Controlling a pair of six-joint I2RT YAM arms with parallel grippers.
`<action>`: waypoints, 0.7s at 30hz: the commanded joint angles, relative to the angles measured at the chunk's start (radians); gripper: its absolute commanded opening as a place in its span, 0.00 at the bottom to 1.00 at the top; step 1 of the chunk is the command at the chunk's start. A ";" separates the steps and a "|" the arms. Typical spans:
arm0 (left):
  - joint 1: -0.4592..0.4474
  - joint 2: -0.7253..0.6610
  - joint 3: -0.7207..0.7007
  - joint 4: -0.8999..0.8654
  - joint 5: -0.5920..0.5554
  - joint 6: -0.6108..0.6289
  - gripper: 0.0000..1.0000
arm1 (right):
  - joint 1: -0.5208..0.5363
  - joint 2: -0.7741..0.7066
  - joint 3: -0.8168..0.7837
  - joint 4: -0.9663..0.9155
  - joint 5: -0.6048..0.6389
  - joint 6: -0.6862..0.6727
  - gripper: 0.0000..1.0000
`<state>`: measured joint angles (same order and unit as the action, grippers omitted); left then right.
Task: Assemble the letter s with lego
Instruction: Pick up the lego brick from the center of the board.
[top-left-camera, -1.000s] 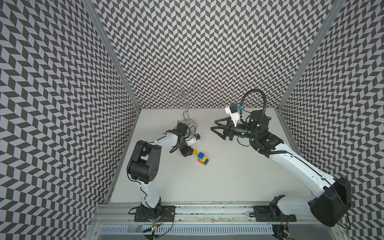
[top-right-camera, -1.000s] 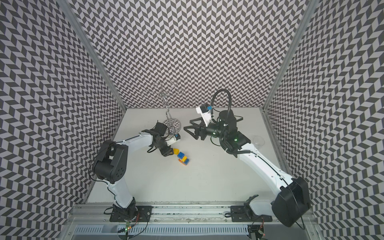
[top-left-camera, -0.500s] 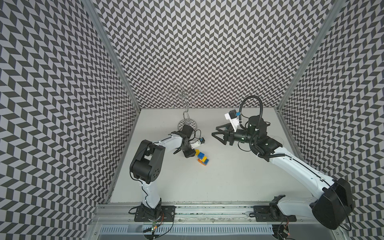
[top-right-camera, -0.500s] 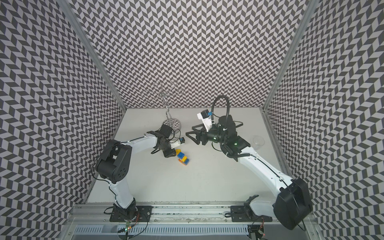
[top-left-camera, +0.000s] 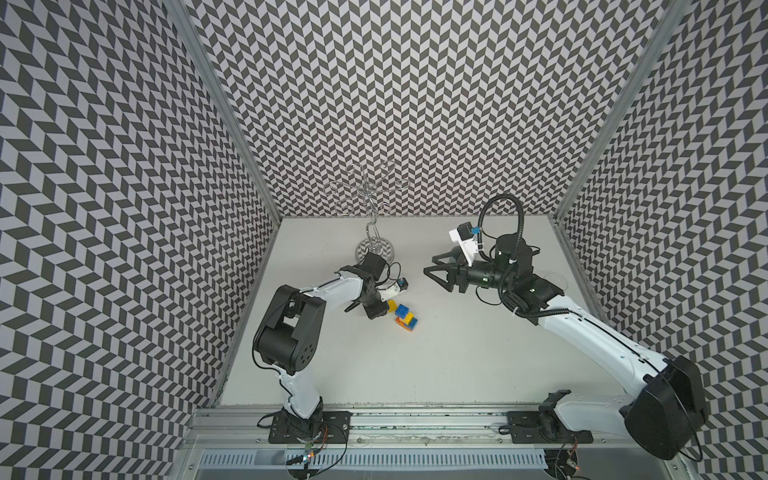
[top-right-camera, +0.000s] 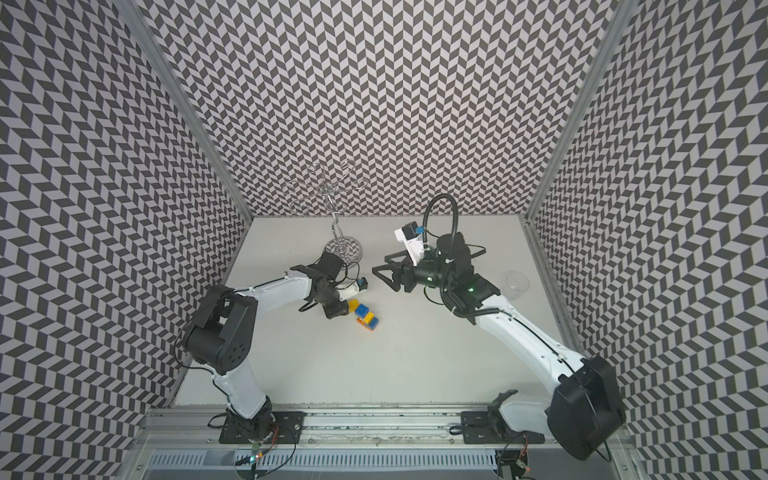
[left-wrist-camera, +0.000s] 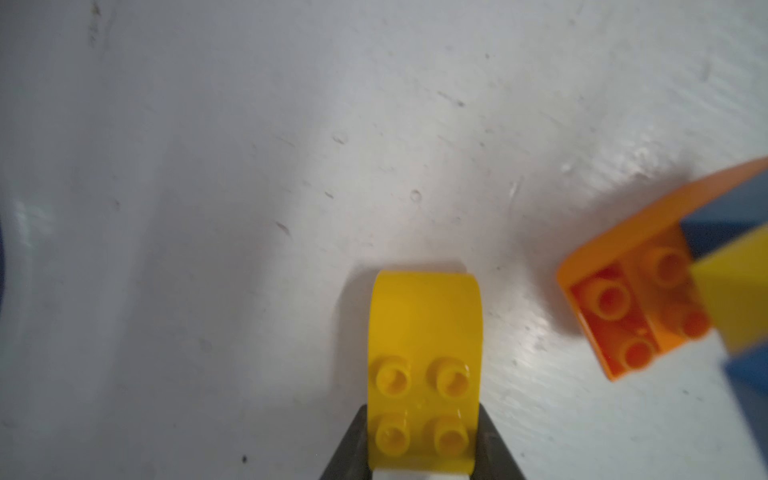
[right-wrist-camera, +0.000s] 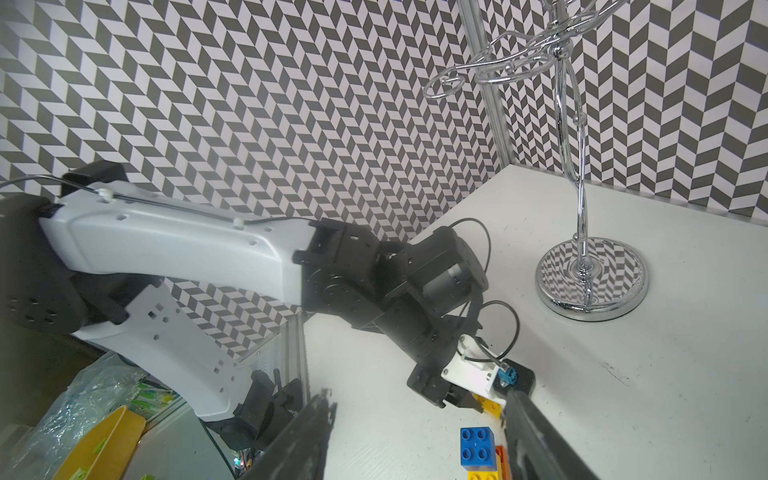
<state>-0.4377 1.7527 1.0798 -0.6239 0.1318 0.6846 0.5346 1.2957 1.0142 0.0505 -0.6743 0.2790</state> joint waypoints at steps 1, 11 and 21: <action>-0.007 -0.109 -0.075 -0.040 -0.059 -0.037 0.30 | 0.001 -0.020 -0.018 0.051 -0.007 0.014 0.67; 0.007 -0.152 -0.166 -0.025 -0.082 -0.063 0.55 | 0.002 -0.006 -0.034 0.058 -0.015 0.007 0.67; 0.007 -0.037 -0.064 -0.066 -0.054 -0.052 0.48 | 0.000 -0.010 -0.043 0.038 -0.008 -0.020 0.67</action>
<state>-0.4351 1.6890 0.9836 -0.6670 0.0605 0.6312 0.5346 1.2961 0.9802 0.0532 -0.6807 0.2729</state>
